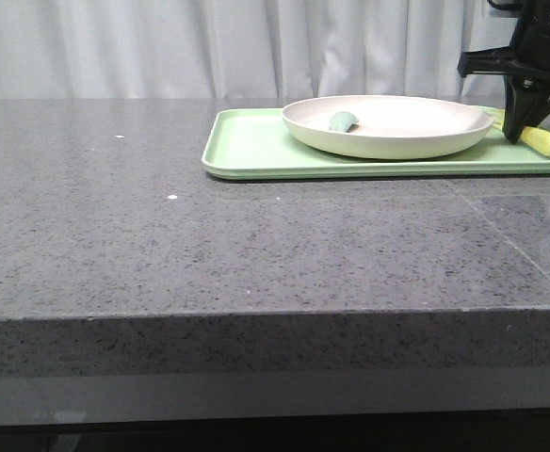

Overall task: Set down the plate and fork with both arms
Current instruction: 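Lower the fork onto the tray and open the right gripper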

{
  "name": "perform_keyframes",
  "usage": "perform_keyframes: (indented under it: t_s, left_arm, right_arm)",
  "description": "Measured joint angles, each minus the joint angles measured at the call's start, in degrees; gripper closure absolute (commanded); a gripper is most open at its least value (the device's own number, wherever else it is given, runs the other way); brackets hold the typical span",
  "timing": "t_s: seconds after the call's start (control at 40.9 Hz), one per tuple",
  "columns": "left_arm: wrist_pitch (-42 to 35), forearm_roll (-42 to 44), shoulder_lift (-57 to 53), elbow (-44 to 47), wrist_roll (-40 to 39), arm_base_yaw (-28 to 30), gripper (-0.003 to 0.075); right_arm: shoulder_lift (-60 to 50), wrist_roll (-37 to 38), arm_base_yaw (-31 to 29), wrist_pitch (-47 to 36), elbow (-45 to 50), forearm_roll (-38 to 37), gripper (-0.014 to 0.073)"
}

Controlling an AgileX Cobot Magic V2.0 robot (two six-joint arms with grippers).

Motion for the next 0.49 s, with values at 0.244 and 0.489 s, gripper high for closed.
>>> perform_keyframes:
  t_s: [0.244, 0.489]
  left_arm:
    - [0.0, 0.0, 0.0, 0.0, 0.0, 0.0, 0.0738]
    - [0.0, 0.0, 0.0, 0.0, 0.0, 0.0, 0.0738]
  right_arm:
    - [0.0, 0.0, 0.0, 0.0, 0.0, 0.0, 0.0211]
    - [-7.3, -0.1, 0.0, 0.0, 0.0, 0.0, 0.0228]
